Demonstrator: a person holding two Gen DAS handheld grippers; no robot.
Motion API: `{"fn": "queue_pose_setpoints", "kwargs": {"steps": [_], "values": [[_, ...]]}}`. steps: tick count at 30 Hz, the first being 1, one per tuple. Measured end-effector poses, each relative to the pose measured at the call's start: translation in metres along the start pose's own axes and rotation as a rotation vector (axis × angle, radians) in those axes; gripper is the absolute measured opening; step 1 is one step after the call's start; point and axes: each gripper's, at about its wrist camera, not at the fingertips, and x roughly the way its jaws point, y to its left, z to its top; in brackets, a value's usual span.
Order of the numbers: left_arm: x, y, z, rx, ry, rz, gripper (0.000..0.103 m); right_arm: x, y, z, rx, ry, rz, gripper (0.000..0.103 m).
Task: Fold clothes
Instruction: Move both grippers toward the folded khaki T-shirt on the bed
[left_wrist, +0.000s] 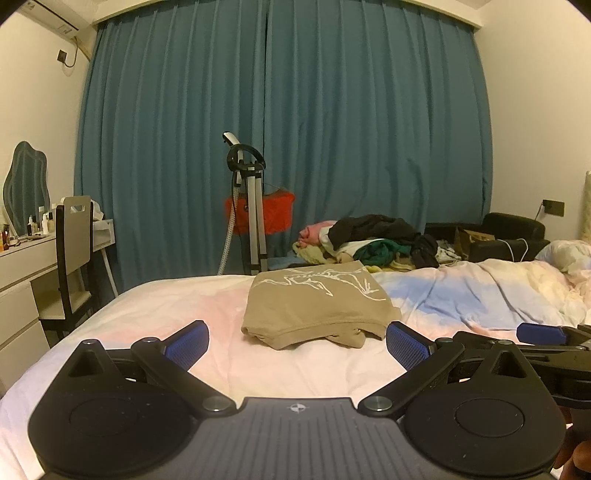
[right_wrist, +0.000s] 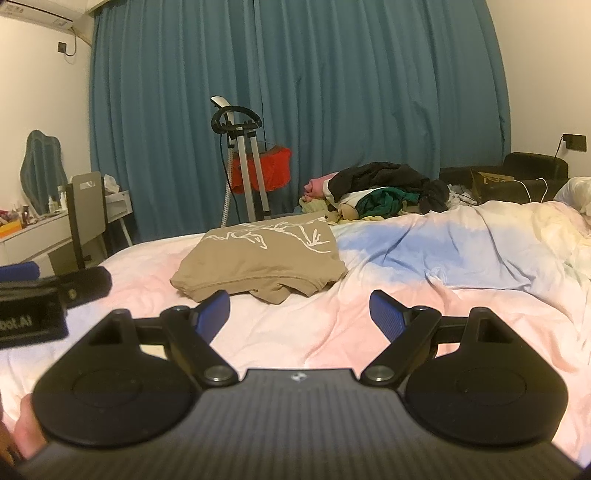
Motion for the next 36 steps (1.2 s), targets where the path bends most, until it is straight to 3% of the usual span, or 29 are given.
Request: {"fn": "queue_pose_setpoints", "kwargs": {"steps": [14,31,36], "values": [[0.008,0.005,-0.004,-0.013,0.032,-0.004,0.103,-0.003,0.005,0.001,-0.029,-0.013,-0.009,0.084],[0.032,0.037,0.003,-0.252,0.127,-0.006,0.103,0.004,-0.001,-0.007,0.032,0.022,-0.079,0.084],[0.027,0.057,0.027,-0.215,0.111,0.049,0.103,0.012,0.006,0.01,0.092,0.054,-0.127,0.084]]}}
